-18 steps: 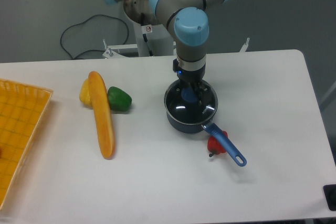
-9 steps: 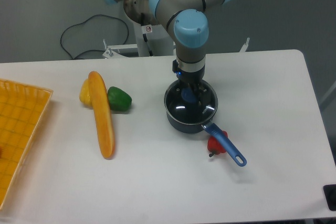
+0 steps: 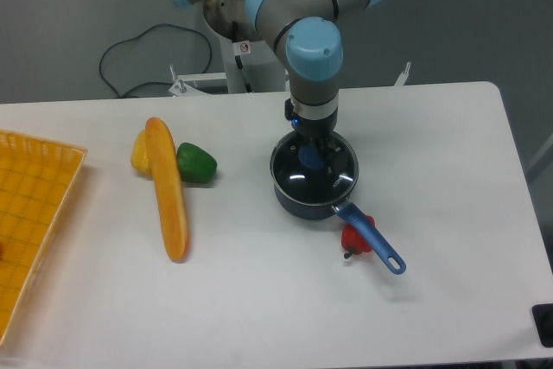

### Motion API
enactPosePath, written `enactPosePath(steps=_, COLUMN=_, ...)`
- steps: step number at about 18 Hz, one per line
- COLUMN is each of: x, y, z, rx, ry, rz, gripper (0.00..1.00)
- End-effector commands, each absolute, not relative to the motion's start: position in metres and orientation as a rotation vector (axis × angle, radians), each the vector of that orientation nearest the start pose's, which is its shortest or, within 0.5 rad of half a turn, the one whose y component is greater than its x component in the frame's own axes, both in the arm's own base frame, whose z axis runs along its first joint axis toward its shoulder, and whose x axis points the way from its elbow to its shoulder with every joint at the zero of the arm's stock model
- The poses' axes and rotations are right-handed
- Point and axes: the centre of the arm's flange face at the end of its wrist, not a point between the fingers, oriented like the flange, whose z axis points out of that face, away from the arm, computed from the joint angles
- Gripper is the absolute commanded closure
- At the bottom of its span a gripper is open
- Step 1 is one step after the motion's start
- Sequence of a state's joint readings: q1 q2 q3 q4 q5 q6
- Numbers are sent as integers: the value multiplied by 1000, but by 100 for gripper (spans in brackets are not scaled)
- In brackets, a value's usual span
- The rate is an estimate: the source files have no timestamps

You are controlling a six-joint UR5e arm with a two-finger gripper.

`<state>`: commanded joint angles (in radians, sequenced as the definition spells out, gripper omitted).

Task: Open the lid
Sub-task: 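Close the gripper around the blue knob of the glass lid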

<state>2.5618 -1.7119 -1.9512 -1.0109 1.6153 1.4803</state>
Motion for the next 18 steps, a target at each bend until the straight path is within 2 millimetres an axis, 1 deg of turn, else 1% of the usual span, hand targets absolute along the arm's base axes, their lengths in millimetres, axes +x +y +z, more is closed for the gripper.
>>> enactPosePath(steps=8, x=-350, y=385, z=293, rx=-3074, ry=768, rz=88, gripper=0)
enactPosePath(steps=11, x=-350, y=386, z=287, rx=-3078, ry=772, rz=73, gripper=0)
enactPosePath(steps=18, x=-348, y=388, z=286, rx=-3077, ry=782, rz=68, gripper=0)
